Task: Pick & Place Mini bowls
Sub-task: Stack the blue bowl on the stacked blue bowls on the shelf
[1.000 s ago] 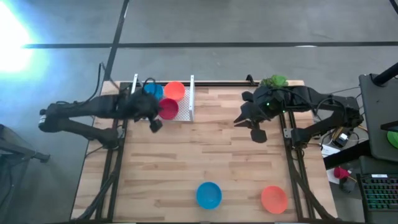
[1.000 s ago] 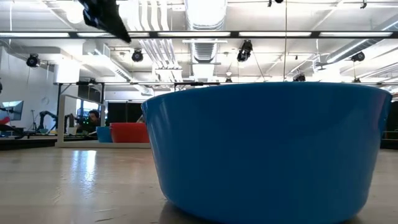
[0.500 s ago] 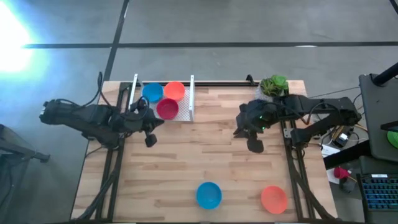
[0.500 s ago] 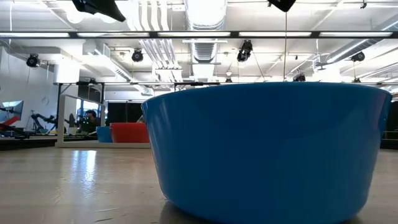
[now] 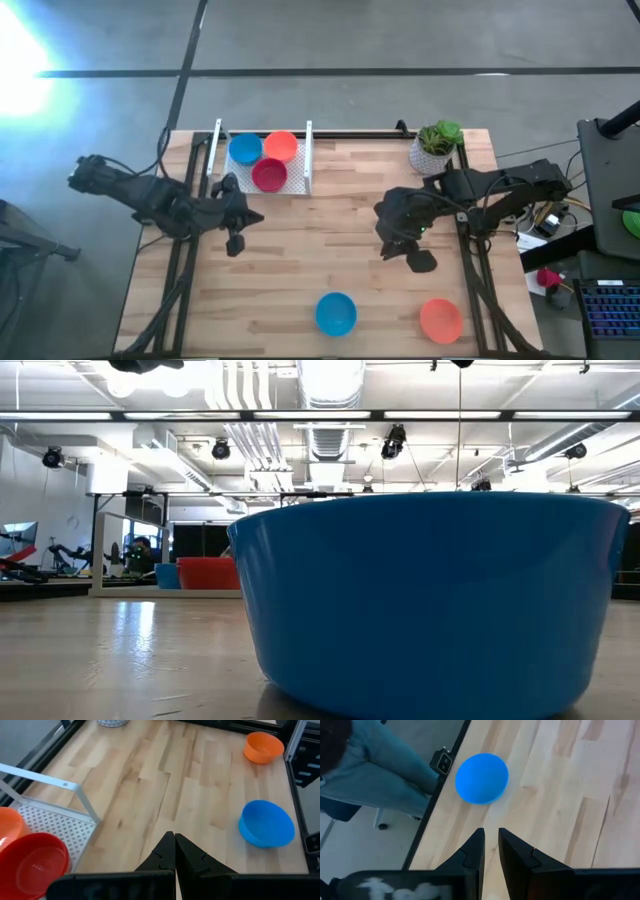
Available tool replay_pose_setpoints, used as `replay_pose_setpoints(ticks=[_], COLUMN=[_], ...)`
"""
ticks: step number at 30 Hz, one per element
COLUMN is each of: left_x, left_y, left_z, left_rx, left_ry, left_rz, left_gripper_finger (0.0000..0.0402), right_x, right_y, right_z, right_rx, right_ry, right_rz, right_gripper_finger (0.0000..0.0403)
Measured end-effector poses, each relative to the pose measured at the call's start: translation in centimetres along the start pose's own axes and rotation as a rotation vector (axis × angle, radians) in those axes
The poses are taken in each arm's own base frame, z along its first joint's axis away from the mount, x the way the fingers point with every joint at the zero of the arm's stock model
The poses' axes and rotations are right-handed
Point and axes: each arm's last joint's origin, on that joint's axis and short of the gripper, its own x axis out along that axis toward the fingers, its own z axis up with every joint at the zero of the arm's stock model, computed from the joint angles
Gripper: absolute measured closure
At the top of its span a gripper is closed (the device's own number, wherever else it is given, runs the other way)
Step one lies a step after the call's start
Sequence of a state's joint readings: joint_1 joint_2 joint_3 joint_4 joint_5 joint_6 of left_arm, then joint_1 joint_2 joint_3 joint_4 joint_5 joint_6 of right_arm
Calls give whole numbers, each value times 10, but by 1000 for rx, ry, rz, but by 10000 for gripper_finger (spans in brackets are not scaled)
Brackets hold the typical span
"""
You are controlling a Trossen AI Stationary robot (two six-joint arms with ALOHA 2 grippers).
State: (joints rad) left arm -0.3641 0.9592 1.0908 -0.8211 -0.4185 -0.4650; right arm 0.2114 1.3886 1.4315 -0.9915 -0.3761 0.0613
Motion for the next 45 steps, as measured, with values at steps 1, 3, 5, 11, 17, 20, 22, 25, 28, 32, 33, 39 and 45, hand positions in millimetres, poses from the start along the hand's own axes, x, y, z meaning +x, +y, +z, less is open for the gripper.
replay_pose_setpoints(ticks=[1, 3, 5, 11, 17, 20, 22, 25, 28, 32, 33, 39, 45], left_x=[1, 2, 3, 5, 1, -1, -1, -3, -7, -12, -12, -14, -14], left_y=[-2, -4, -7, -9, 10, 11, 5, -10, -24, -33, -33, -35, -35], left_z=[-1, -1, -2, -6, -25, -28, -27, -24, -22, -25, -25, -26, -26], left_rx=[1, -4, -10, -18, -194, -179, -100, 10, 78, 120, 121, 124, 124], left_ry=[3, 8, 14, 41, 126, 148, 155, 123, 68, 47, 46, 43, 44], left_rz=[-3, -5, -7, 18, 306, 327, 257, 106, 7, -45, -48, -54, -54], left_gripper_finger=[401, 401, 401, 402, 401, 401, 401, 401, 401, 402, 402, 401, 401], right_x=[0, 1, 1, 16, 44, 57, 67, 89, 114, 139, 144, 164, 180], right_y=[1, 4, 8, 11, 13, 13, 13, 11, 8, 2, 0, -6, -9], right_z=[0, -1, -1, 4, 19, 27, 32, 35, 32, 31, 30, 26, 22], right_rx=[-3, 4, 9, 41, 74, 104, 136, 179, 255, 357, 374, 421, 415], right_ry=[1, 2, -1, -2, -58, -97, -116, -99, -38, 5, 14, 57, 94], right_rz=[2, 6, 9, -66, -45, -30, -19, -11, -15, -23, -26, -40, -55], right_gripper_finger=[351, 351, 351, 351, 351, 351, 351, 351, 351, 351, 351, 343, 301])
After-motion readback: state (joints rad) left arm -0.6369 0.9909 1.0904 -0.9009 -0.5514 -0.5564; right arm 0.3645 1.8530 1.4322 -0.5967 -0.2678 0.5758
